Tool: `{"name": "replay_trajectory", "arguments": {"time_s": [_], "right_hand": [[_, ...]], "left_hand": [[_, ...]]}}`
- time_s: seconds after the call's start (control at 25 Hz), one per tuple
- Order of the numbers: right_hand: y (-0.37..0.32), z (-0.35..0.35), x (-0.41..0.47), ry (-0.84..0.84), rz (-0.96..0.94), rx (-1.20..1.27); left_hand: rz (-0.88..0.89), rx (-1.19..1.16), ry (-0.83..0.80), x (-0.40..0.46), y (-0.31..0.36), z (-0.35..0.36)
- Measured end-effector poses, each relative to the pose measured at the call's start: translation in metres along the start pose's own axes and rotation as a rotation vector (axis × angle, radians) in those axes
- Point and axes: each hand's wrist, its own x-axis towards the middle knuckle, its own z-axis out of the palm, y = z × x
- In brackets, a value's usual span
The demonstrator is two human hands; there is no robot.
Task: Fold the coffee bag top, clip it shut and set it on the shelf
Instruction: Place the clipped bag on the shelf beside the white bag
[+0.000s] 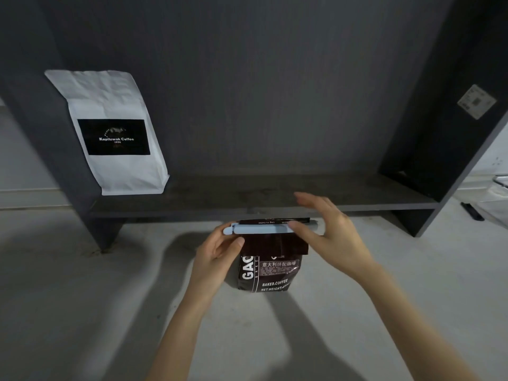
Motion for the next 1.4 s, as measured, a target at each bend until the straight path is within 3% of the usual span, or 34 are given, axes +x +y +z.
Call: {"name": "replay_trajectory", "arguments": {"time_s": [0.12,0.28,0.52,0.76,1.0,1.4], "right_hand": [[0.02,0.005,-0.014,0.083,0.199,0.211],[0.042,0.03,-0.032,-0.03,0.336,0.345],[0.059,0.064,-0.043,-0.131,0.36,0.364],[0.055,0.076,-0.05,-0.046,0.382,0.388],[0.04,0.071,-0.039,0.087,0.395,0.337],[0.0,0.048,0.04,0.1,0.165,0.346]], "left_hand": [[0.012,0.04,-0.03,-0.003,-0.003,0.002],[-0.003,0.083,-0.066,-0.004,-0.013,0.0],[-0.203,0.205,-0.119,-0.015,-0.056,-0.01],[-0.266,0.251,-0.105,-0.02,-0.071,-0.008],[-0.174,0.299,-0.004,-0.014,-0.063,-0.006],[0.104,0.418,0.143,0.041,0.0,-0.041]]}}
